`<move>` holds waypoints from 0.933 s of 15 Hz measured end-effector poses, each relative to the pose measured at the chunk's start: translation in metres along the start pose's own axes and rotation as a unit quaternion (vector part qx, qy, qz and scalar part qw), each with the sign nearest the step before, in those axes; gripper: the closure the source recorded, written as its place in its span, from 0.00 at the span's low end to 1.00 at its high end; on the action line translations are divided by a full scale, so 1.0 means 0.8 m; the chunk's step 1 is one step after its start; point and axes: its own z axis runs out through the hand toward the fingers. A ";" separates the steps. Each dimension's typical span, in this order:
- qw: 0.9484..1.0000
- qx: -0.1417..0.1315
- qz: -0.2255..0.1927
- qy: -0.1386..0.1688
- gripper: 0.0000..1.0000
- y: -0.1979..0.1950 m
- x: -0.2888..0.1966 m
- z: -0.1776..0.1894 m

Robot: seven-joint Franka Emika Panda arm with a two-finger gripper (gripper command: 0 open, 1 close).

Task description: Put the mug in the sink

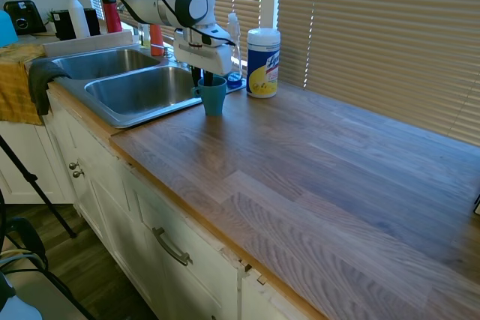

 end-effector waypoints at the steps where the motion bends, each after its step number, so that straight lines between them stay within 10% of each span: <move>1: 1.000 0.002 -0.001 0.001 1.00 -0.001 -0.001 0.000; 14: 0.998 0.034 -0.040 0.033 1.00 -0.029 -0.115 -0.085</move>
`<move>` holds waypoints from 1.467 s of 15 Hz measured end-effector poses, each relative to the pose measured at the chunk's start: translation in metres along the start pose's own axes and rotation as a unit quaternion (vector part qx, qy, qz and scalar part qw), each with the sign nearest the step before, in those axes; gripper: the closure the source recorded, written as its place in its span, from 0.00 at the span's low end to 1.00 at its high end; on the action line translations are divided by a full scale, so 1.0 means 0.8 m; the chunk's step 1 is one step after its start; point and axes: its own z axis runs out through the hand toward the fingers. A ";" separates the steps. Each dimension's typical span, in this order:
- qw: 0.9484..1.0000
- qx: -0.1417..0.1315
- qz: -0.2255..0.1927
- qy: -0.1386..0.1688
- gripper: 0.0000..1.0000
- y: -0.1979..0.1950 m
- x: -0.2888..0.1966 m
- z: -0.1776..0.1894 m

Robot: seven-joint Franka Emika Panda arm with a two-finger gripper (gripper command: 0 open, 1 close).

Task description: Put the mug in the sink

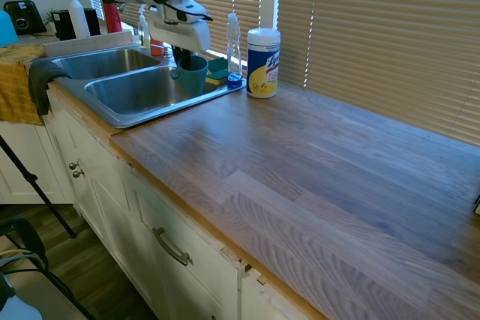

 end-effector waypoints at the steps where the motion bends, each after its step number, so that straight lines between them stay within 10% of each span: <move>1: 1.000 -0.005 -0.004 0.005 1.00 -0.012 -0.020 -0.004; 9: 0.998 -0.026 -0.033 0.053 1.00 -0.103 -0.088 0.012; 22: 0.995 -0.068 -0.032 0.062 1.00 -0.222 -0.114 0.228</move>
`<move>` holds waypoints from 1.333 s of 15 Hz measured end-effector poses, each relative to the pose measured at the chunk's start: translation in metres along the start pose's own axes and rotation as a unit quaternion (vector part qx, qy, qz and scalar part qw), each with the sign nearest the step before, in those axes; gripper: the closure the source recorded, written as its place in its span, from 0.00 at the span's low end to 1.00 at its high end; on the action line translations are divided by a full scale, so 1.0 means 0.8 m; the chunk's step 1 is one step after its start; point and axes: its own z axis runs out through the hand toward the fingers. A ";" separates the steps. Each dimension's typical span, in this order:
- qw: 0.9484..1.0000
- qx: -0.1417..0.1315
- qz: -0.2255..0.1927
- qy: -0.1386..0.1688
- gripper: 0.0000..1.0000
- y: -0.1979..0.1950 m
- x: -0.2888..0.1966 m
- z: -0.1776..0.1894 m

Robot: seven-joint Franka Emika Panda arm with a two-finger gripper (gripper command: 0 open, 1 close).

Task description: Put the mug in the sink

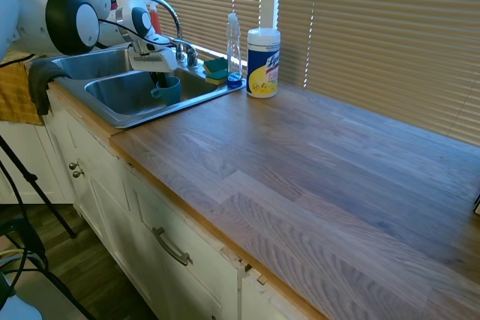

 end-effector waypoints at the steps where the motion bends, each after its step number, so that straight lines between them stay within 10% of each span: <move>1: 1.000 -0.004 0.000 -0.002 1.00 -0.002 -0.003 0.025; 7: 1.000 0.002 0.017 -0.011 1.00 -0.005 0.002 0.103; 8: 1.000 0.001 0.019 -0.013 0.00 -0.005 0.003 0.107; 20: 1.000 -0.011 0.020 -0.005 0.00 -0.002 0.024 0.098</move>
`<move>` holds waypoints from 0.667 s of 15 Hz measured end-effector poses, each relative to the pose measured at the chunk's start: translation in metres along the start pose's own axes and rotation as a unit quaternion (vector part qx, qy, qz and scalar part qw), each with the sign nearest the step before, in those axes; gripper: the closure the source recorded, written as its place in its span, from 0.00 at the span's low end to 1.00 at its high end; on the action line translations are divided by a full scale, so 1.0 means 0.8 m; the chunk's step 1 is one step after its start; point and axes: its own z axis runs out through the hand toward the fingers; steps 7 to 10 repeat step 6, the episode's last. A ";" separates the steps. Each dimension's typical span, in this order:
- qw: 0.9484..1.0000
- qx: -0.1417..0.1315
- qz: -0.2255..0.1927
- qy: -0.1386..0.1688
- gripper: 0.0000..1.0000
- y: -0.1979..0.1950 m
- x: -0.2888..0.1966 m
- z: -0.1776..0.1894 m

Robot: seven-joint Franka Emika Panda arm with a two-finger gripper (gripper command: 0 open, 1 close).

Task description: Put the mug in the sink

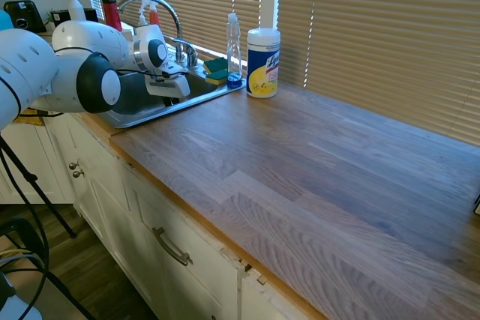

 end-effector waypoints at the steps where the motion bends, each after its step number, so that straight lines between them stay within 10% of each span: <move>1: 1.000 0.003 0.000 0.002 0.00 -0.001 0.000 -0.005; 10: 1.000 0.018 0.009 0.018 0.00 -0.012 -0.006 -0.061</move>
